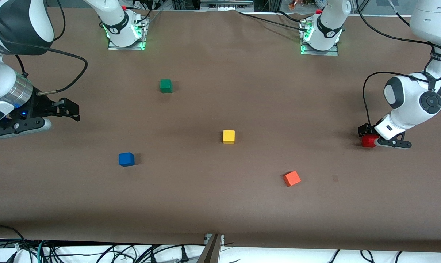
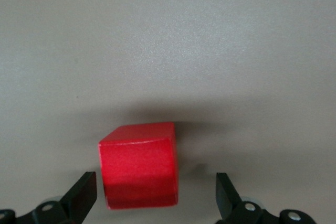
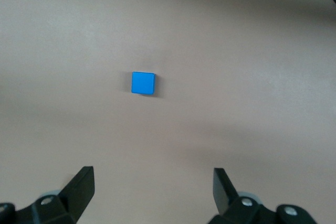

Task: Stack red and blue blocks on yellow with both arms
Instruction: 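Lower the left gripper and grasp the red cube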

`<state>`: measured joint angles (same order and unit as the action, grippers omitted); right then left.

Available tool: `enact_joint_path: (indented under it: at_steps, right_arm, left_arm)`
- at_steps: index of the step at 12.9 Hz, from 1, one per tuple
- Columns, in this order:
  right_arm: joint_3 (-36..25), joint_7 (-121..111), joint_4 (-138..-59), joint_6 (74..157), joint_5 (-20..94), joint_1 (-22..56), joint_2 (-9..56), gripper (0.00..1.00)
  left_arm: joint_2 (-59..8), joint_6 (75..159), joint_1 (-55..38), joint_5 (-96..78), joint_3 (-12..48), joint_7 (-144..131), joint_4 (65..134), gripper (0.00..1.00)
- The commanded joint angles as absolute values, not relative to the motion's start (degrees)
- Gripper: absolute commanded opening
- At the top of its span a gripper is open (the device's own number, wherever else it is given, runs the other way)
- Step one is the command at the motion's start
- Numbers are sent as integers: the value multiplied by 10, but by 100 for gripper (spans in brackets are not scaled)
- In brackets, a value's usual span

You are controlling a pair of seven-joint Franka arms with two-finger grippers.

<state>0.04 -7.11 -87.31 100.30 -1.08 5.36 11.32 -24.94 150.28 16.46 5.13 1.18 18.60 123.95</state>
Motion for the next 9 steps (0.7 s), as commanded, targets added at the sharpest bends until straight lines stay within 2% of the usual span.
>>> enact_joint_path:
  at_steps: [1,4,5,9]
  right_arm:
    - [2,-69,-869,1004,-13,49,114,100]
    - [2,-69,-869,1004,-13,49,114,100]
    - [2,-69,-869,1004,-12,49,115,100]
    - [2,-69,-870,1004,-12,45,115,100]
  left_arm:
    - [-261,1519,171,62,14,204,1238,90]
    - [-258,1517,179,62,14,235,1237,16]
    - [-256,1515,182,62,15,234,1234,1]
    - [-236,1488,180,57,35,223,1217,0]
